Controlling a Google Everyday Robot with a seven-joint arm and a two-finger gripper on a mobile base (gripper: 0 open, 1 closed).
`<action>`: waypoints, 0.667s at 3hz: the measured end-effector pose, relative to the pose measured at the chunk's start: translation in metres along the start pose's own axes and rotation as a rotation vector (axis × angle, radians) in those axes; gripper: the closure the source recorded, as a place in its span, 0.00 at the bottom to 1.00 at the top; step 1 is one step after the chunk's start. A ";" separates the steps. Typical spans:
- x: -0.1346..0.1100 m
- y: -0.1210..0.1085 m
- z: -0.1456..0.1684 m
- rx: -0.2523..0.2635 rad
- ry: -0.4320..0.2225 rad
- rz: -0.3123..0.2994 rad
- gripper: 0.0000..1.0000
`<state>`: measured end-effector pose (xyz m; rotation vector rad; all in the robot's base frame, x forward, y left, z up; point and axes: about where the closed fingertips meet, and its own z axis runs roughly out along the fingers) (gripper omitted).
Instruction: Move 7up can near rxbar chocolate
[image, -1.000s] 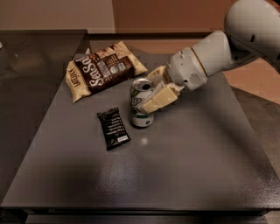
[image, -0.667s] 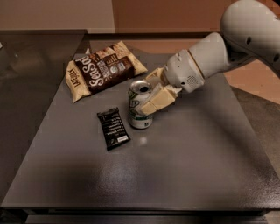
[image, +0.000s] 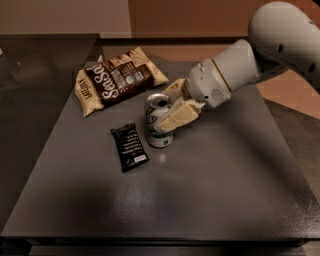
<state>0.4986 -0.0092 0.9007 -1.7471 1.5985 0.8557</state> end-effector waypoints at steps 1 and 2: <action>-0.001 0.000 0.001 -0.002 0.000 -0.002 0.00; -0.001 0.000 0.001 -0.002 0.000 -0.002 0.00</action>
Offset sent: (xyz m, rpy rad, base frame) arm -0.0005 0.0016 -0.0001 -0.0003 0.0000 0.0029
